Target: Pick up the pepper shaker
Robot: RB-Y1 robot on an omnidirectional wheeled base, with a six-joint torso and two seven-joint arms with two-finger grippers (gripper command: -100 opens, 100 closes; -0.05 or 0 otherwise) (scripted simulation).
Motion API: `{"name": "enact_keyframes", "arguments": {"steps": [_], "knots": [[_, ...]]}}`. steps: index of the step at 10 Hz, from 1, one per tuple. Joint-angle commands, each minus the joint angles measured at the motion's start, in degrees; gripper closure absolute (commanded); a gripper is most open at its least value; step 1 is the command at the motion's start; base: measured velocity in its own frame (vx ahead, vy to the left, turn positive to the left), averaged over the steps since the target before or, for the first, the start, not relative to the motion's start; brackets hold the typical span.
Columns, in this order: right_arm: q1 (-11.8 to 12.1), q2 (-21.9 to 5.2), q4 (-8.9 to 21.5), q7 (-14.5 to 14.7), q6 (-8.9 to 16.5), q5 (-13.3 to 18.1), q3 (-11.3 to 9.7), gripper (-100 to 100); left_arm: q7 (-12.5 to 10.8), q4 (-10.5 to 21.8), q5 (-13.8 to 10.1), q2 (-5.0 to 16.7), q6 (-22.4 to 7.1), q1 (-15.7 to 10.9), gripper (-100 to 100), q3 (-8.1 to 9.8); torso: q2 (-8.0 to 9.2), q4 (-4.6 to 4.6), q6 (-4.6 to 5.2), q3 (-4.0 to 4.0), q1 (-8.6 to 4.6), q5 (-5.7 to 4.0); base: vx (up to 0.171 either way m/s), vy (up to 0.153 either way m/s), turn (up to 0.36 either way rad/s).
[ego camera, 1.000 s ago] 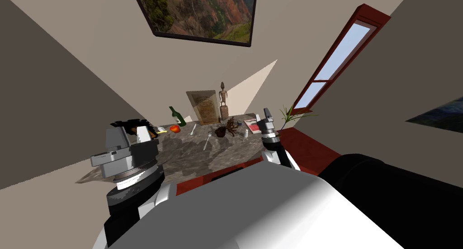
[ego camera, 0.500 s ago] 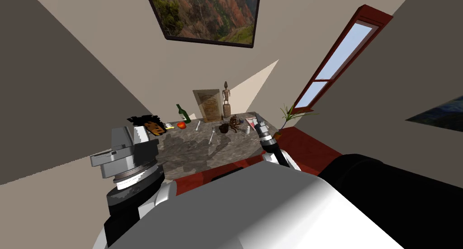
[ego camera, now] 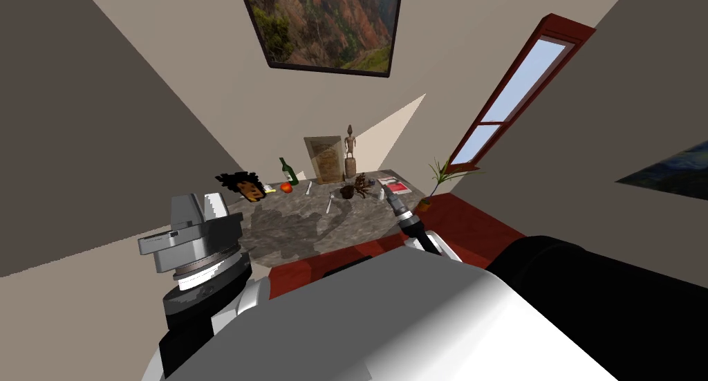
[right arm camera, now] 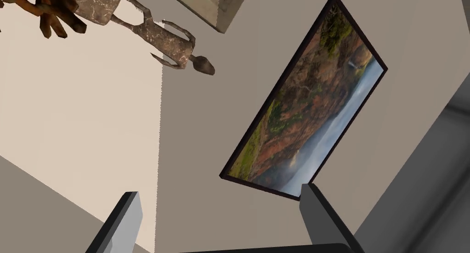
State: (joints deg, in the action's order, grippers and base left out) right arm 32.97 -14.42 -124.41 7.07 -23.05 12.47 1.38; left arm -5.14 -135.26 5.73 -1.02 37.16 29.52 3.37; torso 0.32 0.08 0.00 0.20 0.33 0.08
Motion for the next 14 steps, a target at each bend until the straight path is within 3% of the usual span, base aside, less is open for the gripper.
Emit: {"name": "enact_keyframes", "arguments": {"steps": [1,7,14], "knots": [[-0.5,-1.1,2.1,2.6,1.4,2.7,-0.6,-100,0.0,0.0,0.0,0.0,0.0,0.0,0,0.0,0.0,0.0,0.0,0.0,0.0,0.0,-0.066,0.089,0.002],[-2.0,-5.1,11.5,10.9,5.3,11.1,-0.3,-100,0.0,0.0,0.0,0.0,0.0,0.0,0,0.0,-0.34,-0.07,-0.01,-0.19,-0.11,-0.02,-0.023,0.076,-0.017],[-6.4,-8.8,22.5,18.7,11.6,18.1,2.2,-100,0.0,0.0,0.0,0.0,0.0,0.0,0,0.01,-0.71,-0.16,0.0,-0.41,-0.25,-0.05,0.072,0.036,-0.059]]}}
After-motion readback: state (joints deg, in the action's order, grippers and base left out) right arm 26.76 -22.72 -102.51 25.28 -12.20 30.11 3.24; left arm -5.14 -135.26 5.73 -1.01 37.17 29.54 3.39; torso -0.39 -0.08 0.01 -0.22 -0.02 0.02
